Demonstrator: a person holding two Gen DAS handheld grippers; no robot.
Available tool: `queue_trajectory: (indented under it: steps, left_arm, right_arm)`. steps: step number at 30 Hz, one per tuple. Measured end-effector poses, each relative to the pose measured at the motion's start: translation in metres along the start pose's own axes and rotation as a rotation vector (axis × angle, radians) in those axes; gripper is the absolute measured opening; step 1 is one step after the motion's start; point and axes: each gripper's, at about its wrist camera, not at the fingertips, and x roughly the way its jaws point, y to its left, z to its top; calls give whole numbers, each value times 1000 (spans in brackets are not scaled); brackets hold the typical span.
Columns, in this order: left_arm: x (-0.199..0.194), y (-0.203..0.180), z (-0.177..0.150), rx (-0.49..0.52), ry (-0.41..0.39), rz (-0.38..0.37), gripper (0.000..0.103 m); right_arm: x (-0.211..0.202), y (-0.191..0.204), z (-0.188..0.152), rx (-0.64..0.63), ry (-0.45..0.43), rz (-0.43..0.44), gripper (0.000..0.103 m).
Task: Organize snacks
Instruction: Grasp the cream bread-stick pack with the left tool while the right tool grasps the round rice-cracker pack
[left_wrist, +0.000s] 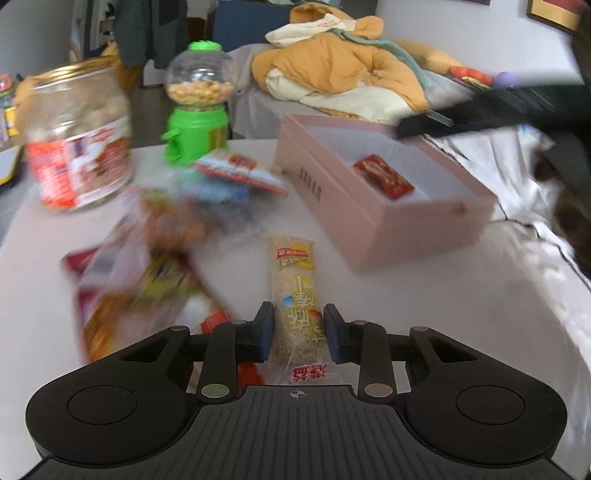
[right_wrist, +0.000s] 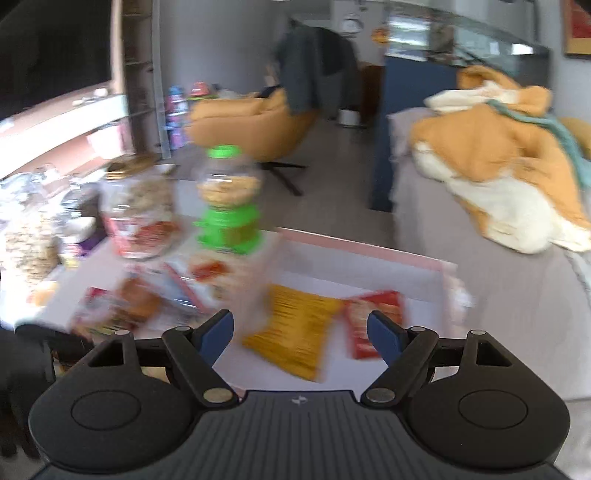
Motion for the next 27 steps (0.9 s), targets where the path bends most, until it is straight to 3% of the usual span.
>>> queue_trajectory:
  steps: [3,5,9,13,18,19,21,27]
  left_arm:
    - [-30,9,-21,-22,-30,83,33]
    - [-45,30,-33,-106,-55,114,33]
    - [-55,59,-46,-246,-101,51,34]
    - [-61,59,-51,-249,-129,24,34]
    - [-75,66,-61,-301,-184,1,34]
    - [-77,69,-62,-320,-196,5,34]
    - [-79,75,-63,-354,-216,17,34]
    - [-78,80,-57,-385,-237,33,34]
  right_arm:
    - [21,31,14,14,38,79,80]
    - [38,53,21,42,74,111,80]
    - [72,85,33,136,120,140,80]
    - [126,118,46,88,110,36,79]
    - [186,103,53,162,166,-95,66]
    - [189,101,54,158,173,-116,58]
    - [182,103,53,112,196,-103,55]
    - [136,114,28,71,257,94,52]
